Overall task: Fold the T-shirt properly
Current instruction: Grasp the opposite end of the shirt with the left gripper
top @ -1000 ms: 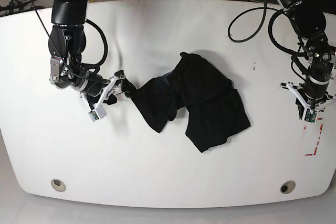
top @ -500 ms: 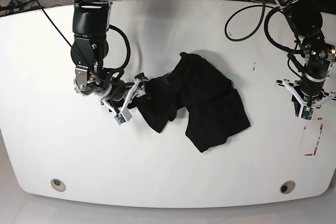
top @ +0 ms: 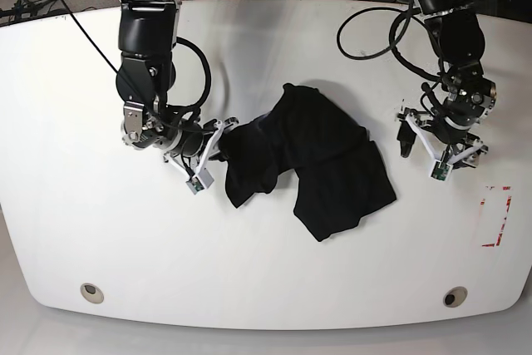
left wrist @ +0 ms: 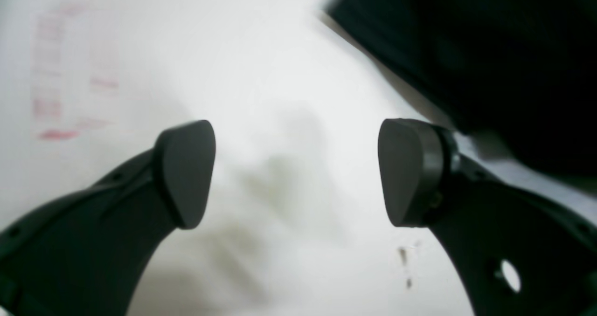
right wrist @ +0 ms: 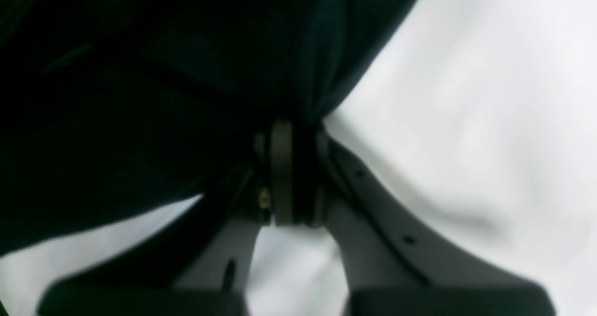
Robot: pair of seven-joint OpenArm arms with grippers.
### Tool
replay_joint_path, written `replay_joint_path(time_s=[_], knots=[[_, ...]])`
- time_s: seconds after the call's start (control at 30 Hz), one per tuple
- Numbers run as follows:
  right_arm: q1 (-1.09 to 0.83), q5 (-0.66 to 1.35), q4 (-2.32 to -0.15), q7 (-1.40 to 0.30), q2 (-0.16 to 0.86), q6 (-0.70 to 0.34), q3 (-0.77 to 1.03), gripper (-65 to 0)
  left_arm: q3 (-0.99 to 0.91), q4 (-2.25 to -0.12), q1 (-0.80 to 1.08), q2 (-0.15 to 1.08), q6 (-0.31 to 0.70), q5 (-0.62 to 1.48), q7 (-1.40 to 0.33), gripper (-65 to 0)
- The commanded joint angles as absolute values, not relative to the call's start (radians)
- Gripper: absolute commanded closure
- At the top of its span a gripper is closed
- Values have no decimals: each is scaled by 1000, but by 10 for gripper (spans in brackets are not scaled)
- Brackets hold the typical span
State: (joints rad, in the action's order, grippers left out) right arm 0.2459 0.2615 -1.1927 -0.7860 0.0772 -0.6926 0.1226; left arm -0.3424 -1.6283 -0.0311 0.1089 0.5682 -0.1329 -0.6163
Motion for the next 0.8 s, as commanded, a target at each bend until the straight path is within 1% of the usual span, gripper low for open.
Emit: replay_joint_path(time_s=[0.0,0.07,0.17,0.23,0.4,0.6,0.77], knots=[[269,274,-1214,-766,81,-698,124,0,-346,-1521,-125,120,562,-124,-593,-510],[269,274,-1214,-766,81,-698,124,0,-346,-1463,-154,120,562,-122,-579,-510],[269,274,-1214,-766,81,-698,124,0,-340,-1379,-185,120,562,-122,-503,-510],[269,274,-1214,-766,79,-698,124,0,-340,-1339,-205,120,562,-124,-481,-510],[269,275,-1214,-766,79,-698,124,0,-346,-1218,-294,120,562,-117,-475,-510],[269,275,-1214,-766,76,-698,124,0,-341,-1084,-384,125,558,24,-478,-510],[269,275,-1214,-766,76,-698,124,0,-341,-970,-452,122,556,28,-478,-510]])
